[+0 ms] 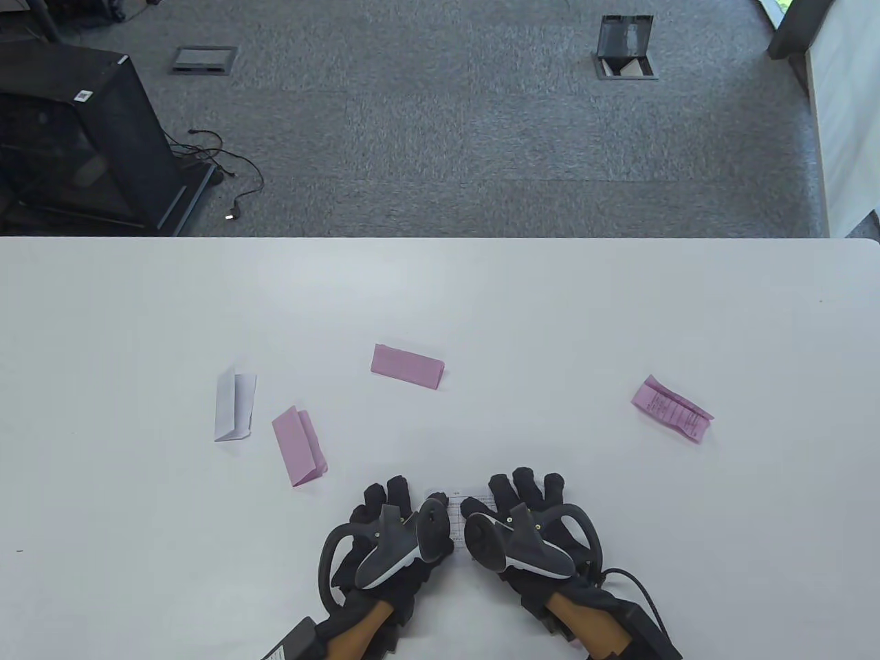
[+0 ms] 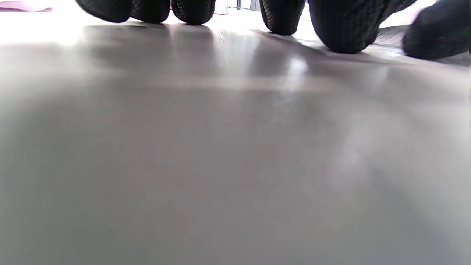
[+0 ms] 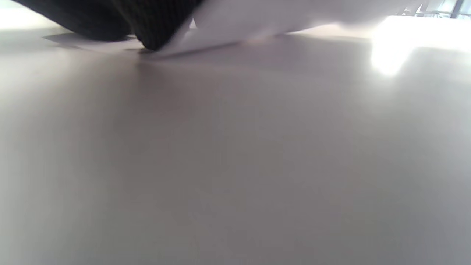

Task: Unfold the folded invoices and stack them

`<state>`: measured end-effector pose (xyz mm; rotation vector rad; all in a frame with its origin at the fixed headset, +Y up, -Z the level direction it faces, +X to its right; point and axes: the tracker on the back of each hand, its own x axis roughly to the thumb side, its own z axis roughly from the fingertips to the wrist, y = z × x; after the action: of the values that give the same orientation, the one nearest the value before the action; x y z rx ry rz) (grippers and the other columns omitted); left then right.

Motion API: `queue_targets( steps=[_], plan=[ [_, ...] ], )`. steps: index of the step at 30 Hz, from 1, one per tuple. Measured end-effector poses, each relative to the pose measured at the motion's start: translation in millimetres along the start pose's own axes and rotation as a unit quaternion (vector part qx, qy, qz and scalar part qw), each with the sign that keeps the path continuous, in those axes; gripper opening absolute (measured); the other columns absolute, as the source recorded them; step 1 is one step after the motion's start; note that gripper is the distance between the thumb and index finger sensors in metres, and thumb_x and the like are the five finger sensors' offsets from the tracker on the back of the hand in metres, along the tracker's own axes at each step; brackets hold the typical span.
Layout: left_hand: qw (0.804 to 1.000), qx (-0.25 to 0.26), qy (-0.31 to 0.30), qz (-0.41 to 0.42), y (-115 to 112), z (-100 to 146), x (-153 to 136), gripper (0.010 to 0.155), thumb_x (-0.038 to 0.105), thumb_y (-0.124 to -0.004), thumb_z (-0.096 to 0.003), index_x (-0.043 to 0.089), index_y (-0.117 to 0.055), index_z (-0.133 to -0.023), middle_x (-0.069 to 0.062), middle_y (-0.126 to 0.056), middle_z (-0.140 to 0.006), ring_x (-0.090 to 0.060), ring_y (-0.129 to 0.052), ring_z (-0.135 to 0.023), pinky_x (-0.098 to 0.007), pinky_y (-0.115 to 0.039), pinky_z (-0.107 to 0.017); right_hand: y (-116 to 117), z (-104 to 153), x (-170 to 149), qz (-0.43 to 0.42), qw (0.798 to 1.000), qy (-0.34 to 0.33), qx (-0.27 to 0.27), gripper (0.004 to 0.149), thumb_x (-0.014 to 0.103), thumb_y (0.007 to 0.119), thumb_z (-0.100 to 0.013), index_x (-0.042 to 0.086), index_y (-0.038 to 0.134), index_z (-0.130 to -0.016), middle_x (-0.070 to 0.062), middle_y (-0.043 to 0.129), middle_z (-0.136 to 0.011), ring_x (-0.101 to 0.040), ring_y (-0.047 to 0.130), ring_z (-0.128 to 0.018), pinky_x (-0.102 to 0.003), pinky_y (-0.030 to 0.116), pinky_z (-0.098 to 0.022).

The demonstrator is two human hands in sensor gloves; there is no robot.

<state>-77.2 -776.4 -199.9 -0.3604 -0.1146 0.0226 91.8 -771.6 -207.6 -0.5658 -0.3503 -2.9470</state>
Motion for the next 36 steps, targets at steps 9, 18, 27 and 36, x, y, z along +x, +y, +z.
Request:
queue_targets(
  steps=[9,18,27,36],
  plan=[
    [1.0,-0.009,0.003,0.017,-0.7,0.2,-4.3,0.068,0.059,-0.072,-0.0489,0.048,-0.044,-0.109,-0.016,-0.027,-0.125,-0.048,-0.029,-0.111,-0.065,-0.041,-0.079,-0.7,9.9,-44.7,0.021,0.996,0.068,0.05,0.062,0.049,0.069,-0.046,0.037,0.048,-0.103,-0.017,0.045,-0.115,-0.055,0.036,-0.104,-0.079,0.032,-0.066],
    [0.999,-0.016,0.005,0.034,-1.7,0.4,-8.9,0.07,0.059,-0.074,-0.0476,0.048,-0.043,-0.11,-0.014,-0.025,-0.126,-0.045,-0.027,-0.111,-0.063,-0.037,-0.08,-1.8,10.2,-57.7,0.011,0.993,0.095,0.073,0.062,0.047,0.073,-0.045,0.036,0.049,-0.102,-0.017,0.047,-0.114,-0.054,0.039,-0.103,-0.079,0.032,-0.066],
    [0.999,-0.019,0.003,0.033,-1.8,0.3,-9.1,0.07,0.059,-0.073,-0.0481,0.048,-0.042,-0.11,-0.014,-0.023,-0.125,-0.046,-0.026,-0.111,-0.064,-0.036,-0.079,-26.2,23.6,-47.8,-0.047,0.994,0.048,-0.081,0.063,0.05,0.07,-0.045,0.034,0.052,-0.103,-0.017,0.045,-0.115,-0.055,0.035,-0.104,-0.08,0.03,-0.065],
    [0.999,-0.028,-0.004,0.036,-2.4,-0.4,-8.5,0.07,0.059,-0.072,-0.0491,0.047,-0.039,-0.111,-0.017,-0.02,-0.125,-0.047,-0.022,-0.11,-0.065,-0.033,-0.079,-8.2,-0.6,13.6,-0.046,0.997,-0.028,-0.046,0.063,0.055,0.062,-0.047,0.038,0.047,-0.105,-0.017,0.04,-0.117,-0.055,0.03,-0.105,-0.08,0.029,-0.066]
  ],
)
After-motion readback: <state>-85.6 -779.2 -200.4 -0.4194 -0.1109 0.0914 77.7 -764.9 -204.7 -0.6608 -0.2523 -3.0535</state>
